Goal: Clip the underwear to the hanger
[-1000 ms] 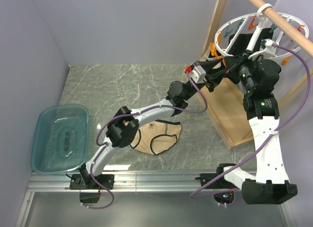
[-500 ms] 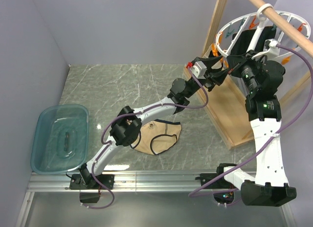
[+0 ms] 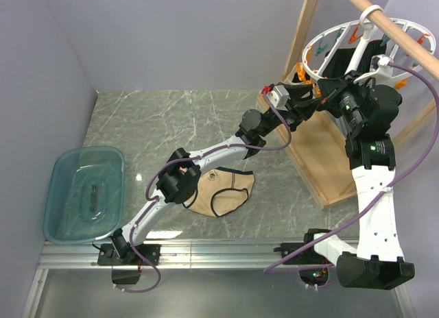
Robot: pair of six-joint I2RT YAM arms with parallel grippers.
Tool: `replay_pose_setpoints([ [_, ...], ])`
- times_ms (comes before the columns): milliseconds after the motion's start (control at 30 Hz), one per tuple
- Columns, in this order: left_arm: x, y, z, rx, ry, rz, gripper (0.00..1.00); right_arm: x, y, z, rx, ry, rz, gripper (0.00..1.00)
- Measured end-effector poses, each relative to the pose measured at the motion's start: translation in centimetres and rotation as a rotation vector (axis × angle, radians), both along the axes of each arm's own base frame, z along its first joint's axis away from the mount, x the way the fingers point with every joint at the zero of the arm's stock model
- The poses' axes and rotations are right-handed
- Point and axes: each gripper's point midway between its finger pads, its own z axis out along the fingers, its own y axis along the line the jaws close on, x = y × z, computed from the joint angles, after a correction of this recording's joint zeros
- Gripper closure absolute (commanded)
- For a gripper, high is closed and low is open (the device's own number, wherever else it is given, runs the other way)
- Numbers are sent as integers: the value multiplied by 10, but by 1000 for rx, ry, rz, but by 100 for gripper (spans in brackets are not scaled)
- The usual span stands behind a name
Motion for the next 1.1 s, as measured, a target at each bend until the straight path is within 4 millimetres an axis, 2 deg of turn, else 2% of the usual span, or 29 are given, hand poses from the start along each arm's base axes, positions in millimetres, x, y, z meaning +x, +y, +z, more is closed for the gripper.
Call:
replay_pose_setpoints([
  [233, 1, -11, -17, 25, 14, -32, 44, -2, 5, 0, 3, 0, 29, 100],
  [433, -2, -10, -9, 7, 1, -33, 48, -2, 4, 0, 3, 1, 35, 98],
  [467, -2, -10, -8, 5, 0, -34, 51, -3, 4, 0, 3, 1, 33, 98],
  [567, -3, -9, -5, -1, -4, -35, 60, -4, 3, -1, 3, 5, 31, 90],
  [633, -4, -8, -2, -9, -10, -36, 66, -4, 2, -2, 2, 11, 29, 78],
  [667, -5, -8, -2, -11, -12, -36, 73, -4, 2, -4, -1, 17, 30, 73],
  [700, -5, -8, -1, -14, -14, -38, 76, -4, 2, -5, -7, 21, 31, 64],
  [800, -7, -9, -3, -5, -22, -42, 88, -7, 1, -8, -28, 39, 32, 51],
  [833, -8, -10, -4, -1, -25, -44, 91, -8, 1, -8, -40, 44, 32, 42],
  [933, -9, -13, -13, 18, -31, -36, 99, -13, -1, -5, -80, 54, 26, 36],
  [1067, -10, -14, -19, 28, -39, -27, 100, -17, -7, 1, -130, 45, 0, 29],
  [1100, -10, -14, -18, 28, -41, -25, 100, -17, -8, 2, -139, 44, -4, 25],
])
